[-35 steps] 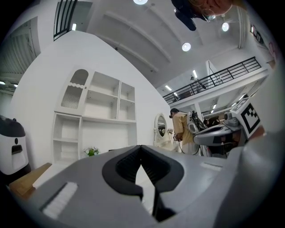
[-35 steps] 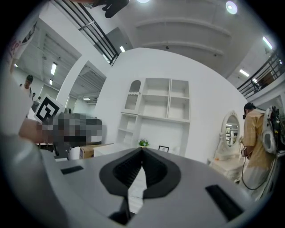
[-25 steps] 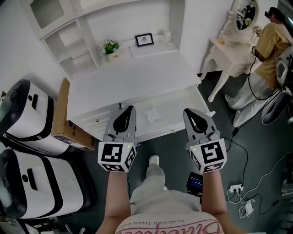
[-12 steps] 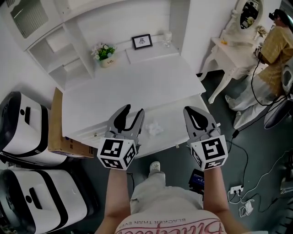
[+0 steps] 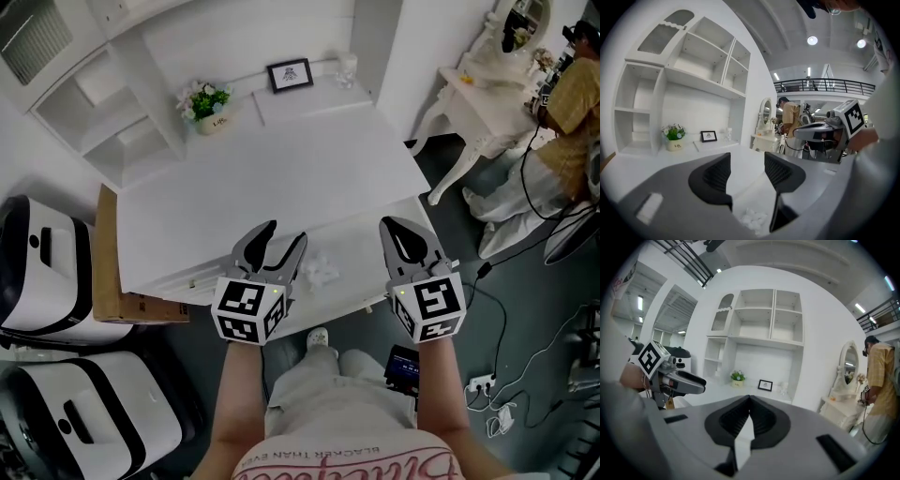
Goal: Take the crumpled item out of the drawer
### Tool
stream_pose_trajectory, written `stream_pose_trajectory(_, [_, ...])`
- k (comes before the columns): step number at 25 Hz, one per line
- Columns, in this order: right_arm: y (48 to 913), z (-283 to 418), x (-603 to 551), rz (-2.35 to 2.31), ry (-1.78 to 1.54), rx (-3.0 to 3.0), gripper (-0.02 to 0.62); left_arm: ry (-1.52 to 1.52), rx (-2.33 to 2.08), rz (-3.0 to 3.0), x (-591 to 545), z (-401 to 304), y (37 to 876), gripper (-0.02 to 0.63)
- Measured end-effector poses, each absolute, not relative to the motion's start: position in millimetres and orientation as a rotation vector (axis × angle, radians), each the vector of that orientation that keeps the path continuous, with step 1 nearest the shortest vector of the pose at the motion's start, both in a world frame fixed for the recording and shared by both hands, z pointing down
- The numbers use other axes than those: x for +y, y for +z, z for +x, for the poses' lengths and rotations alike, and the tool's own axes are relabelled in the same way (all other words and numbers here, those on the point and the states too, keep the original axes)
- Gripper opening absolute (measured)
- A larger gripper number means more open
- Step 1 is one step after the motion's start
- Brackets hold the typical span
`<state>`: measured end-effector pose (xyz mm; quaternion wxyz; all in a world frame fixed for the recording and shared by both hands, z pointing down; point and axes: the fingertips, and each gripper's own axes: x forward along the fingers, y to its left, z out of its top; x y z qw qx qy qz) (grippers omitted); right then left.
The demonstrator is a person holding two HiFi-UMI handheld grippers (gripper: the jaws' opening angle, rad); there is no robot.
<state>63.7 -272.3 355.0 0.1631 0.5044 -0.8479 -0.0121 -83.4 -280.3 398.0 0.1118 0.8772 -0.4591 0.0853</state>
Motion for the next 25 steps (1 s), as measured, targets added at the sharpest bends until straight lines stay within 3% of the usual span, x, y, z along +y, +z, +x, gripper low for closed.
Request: stream_pose_trajectory(25, [540.9,85.7,-261.9,1.259,0.442,-2.196,0.006,0.548,-1.071,2.038,-265.3,-62.7,619.6,0.219])
